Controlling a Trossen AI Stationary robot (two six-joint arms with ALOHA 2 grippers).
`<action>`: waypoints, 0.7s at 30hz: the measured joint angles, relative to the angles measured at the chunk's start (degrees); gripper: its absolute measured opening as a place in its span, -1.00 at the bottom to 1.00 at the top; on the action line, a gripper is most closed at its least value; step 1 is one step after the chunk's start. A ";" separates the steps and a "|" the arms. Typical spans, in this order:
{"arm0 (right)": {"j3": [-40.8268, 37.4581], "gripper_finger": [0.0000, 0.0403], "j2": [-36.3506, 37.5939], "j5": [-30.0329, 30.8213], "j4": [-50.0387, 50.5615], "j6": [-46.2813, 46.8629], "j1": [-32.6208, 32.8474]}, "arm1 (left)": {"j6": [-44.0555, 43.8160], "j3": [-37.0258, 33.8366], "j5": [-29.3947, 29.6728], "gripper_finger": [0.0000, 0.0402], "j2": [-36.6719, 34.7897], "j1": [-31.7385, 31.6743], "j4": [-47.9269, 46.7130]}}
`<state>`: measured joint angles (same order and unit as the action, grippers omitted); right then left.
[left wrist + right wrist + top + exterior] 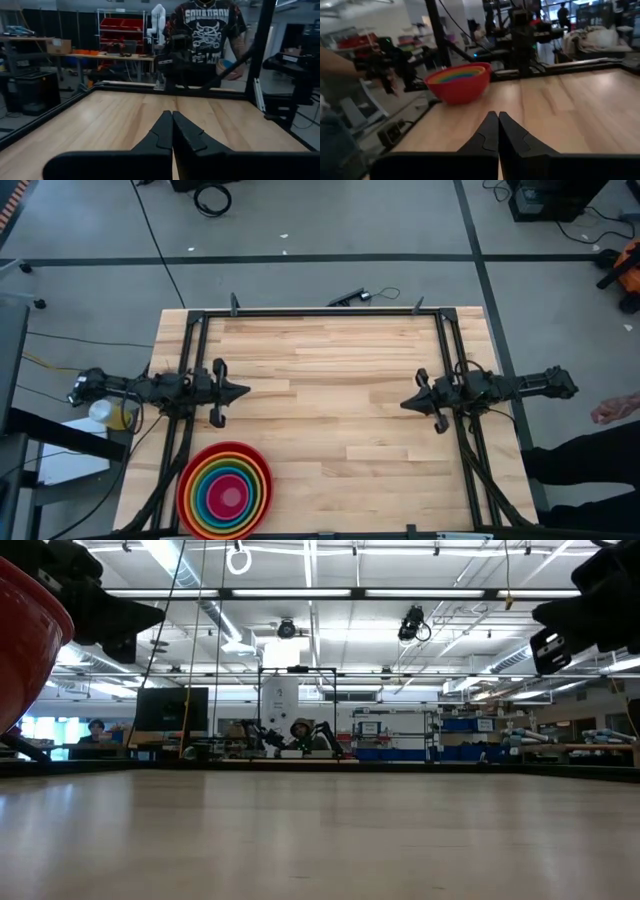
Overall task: Nest bowls inside each other
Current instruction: Return to Home Position
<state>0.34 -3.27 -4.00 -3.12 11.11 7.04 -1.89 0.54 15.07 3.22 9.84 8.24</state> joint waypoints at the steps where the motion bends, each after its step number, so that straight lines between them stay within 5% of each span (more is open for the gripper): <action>1: 0.00 -0.99 0.02 0.86 0.34 -0.63 0.19 | 0.26 0.00 0.41 -0.98 0.00 0.33 -0.05; 9: 0.00 -0.99 0.02 1.65 0.31 -4.59 0.34 | 2.01 -0.03 4.76 -0.98 0.00 0.58 -2.77; 21: 0.00 -0.89 0.02 1.63 1.03 -4.92 0.34 | 0.65 -0.07 3.21 -0.98 0.00 0.00 -1.20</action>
<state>0.34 -3.25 -2.37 -2.09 6.20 7.38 -1.24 0.47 18.28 3.22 9.84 7.03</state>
